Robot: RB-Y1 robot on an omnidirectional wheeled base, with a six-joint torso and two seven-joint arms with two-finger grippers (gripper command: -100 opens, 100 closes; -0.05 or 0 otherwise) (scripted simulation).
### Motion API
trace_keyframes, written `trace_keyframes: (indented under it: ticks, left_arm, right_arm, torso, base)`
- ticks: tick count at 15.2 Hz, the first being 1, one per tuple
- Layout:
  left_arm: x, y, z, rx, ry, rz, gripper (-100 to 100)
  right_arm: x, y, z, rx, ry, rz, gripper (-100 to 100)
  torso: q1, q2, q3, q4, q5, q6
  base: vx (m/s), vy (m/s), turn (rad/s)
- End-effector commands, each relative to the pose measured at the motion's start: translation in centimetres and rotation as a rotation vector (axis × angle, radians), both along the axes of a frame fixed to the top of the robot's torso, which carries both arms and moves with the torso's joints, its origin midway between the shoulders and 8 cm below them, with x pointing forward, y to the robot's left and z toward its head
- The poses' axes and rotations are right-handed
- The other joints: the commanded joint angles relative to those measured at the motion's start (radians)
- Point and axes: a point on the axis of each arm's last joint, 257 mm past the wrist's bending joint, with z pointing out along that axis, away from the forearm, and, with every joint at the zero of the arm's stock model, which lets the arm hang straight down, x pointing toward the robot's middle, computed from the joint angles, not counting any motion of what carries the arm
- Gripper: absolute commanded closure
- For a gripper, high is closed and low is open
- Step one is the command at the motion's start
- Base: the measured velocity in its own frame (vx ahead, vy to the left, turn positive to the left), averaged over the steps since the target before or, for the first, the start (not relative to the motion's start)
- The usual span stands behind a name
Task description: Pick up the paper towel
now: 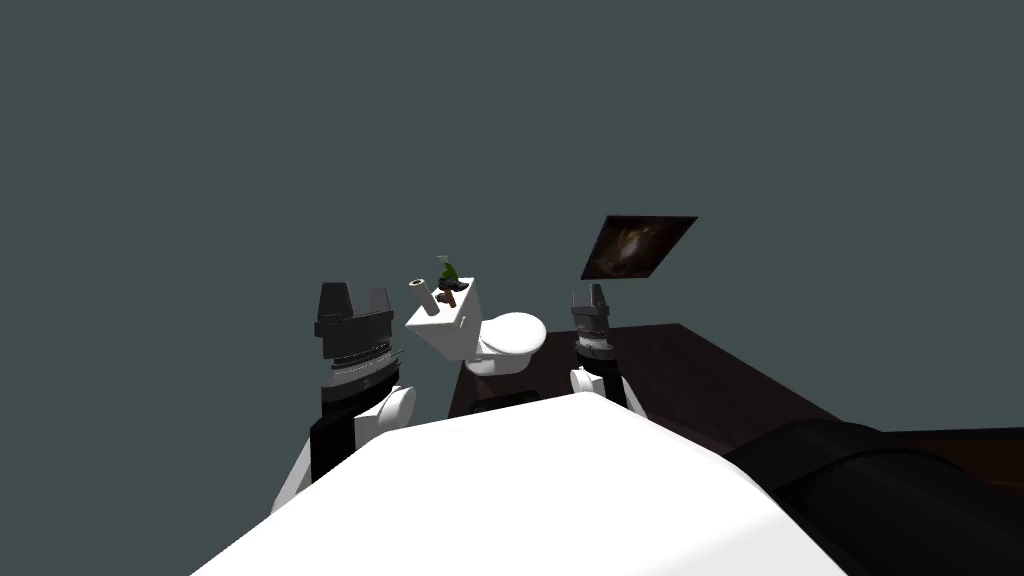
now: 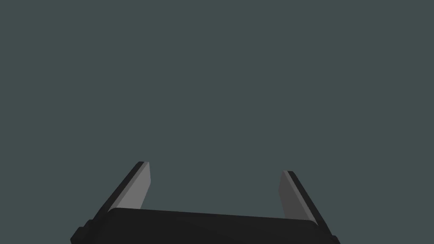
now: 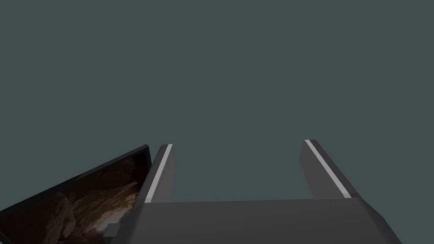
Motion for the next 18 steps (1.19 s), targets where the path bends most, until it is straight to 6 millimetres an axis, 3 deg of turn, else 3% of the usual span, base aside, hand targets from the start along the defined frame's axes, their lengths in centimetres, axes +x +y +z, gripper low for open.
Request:
trace_keyframes:
  ticks: [1, 9, 18]
  left_arm:
    - [0.3, -0.4, -0.3, 0.041, 0.019, -0.009, -100]
    - [2.3, -1.5, -3.7, 0.234, 0.152, -0.001, -100]
    - [5.0, -0.5, -10.5, 0.515, 0.371, 0.074, -100]
  right_arm:
    - [0.0, 0.0, 0.0, 0.0, 0.0, 0.0, 0]
    - [0.0, 0.0, 0.0, 0.0, 0.0, 0.0, 0]
    - [0.0, 0.0, 0.0, 0.0, 0.0, 0.0, 0]
  torso:
    - [0.0, 0.0, 0.0, 0.0, 0.0, 0.0]
    - [0.001, -0.004, -0.002, -0.001, 0.0, 0.0]
    - [0.001, -0.008, -0.005, -0.002, 0.0, 0.0]
  base:
    - [0.009, 0.001, 0.007]
    - [0.047, 0.003, 0.018]
    - [0.093, 0.008, 0.028]
